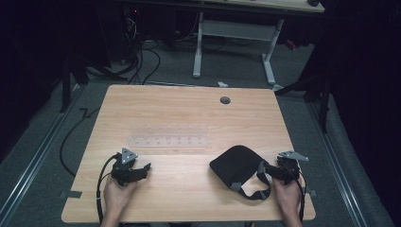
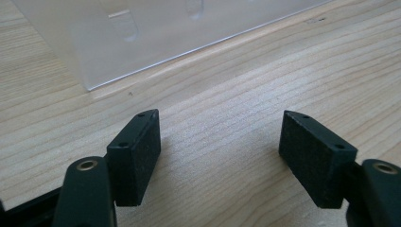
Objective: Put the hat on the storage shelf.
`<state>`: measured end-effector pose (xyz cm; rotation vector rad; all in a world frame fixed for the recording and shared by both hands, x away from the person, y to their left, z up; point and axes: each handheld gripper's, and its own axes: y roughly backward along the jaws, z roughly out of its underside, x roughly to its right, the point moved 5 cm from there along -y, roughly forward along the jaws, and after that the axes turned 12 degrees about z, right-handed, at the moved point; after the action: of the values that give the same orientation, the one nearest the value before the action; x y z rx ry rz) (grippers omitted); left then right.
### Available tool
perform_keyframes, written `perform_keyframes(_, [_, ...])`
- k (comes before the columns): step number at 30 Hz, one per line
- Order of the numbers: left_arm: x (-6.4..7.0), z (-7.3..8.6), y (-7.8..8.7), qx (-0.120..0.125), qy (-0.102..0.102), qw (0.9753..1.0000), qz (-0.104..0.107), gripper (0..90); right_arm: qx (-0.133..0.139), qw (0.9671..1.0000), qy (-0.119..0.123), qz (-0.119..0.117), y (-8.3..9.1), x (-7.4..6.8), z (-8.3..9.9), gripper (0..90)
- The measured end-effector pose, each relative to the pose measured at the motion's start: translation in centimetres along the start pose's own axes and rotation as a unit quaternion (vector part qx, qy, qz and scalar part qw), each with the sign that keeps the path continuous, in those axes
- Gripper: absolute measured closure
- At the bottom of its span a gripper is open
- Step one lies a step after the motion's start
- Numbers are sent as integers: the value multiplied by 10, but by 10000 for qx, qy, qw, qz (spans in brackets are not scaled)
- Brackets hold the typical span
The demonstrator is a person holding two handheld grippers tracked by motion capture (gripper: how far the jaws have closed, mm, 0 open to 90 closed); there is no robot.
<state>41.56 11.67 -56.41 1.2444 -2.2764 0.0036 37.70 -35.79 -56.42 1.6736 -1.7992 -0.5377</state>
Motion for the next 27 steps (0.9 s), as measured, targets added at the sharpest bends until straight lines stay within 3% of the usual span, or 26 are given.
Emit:
perform_keyframes(11, [0,0,0,10,0,10000,-8,306,9,10000,-6,-91,1,-1,0,377])
perform_keyframes(17, [0,0,0,8,0,10000,-9,306,27,9999,-29,-95,0,3,-1,453])
perform_keyframes(19, [0,0,0,2,4,10000,-6,306,-11,9997,-170,-190,2,4,-1,467])
perform_keyframes(27, [0,0,0,3,4,10000,-6,306,176,9989,-290,-334,16,7,-4,498])
